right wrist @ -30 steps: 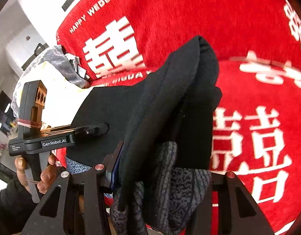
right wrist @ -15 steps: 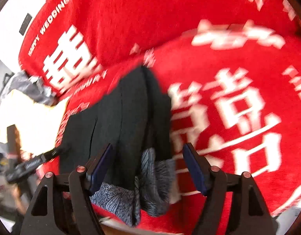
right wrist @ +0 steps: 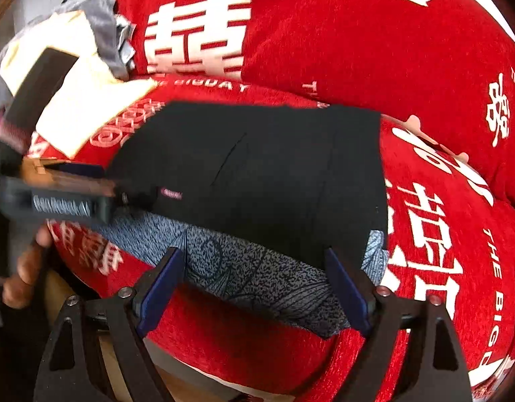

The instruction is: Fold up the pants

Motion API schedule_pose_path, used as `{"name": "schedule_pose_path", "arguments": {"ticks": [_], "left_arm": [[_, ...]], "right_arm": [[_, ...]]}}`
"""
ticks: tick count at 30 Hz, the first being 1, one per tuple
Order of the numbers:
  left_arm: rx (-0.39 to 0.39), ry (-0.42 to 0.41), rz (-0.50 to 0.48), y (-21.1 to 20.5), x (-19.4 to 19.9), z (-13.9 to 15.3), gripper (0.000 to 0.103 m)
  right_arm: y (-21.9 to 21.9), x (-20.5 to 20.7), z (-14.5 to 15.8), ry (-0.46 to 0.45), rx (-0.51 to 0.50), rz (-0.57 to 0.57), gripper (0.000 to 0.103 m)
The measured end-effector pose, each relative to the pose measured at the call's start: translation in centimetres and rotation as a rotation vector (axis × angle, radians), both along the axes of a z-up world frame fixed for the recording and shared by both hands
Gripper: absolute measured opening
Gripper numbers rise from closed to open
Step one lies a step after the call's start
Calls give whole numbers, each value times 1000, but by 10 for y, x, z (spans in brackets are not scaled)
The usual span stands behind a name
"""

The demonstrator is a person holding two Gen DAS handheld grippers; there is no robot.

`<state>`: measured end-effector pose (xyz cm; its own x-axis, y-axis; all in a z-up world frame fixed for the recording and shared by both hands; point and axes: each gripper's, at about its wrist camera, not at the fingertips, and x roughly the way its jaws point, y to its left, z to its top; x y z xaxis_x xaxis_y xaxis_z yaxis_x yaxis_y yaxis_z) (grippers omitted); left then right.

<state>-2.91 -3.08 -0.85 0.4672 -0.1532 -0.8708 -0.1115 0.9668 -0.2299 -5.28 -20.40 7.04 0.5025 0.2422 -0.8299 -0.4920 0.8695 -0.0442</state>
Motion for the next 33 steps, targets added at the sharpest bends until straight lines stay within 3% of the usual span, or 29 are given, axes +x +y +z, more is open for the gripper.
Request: {"name": "schedule_pose_path", "arguments": {"ticks": [3,6,9,11,16,19,24,28,33], "left_arm": [[16,-7,-5,-2,-1,1,100],[7,-3,-2,-2,-1,1,100],[-11,1,4,0,-1,-2,101],[-8,-1,2,0,-2,-2,101],[-11,5,10,0,-1,-4,103],[-22,3,8,0,0,-4,103],[-22,-18,-14,6,-3,15,103],[-50,-76,59,43,7,44,103],[50,-13,103,72,61,47,103]], "right_arm": [[7,0,4,14,-33,28,95],[3,8,29,36,67,46,95],[2,33,45,8,73,27,98],[2,50,43,33,79,17,98],[-1,108,18,207,179,-37,98],[11,133,-2,236,130,-64,99],[34,138,-20,179,-24,-50,103],[26,136,-21,155,19,-47,103],[26,131,-21,113,18,-34,103]]}}
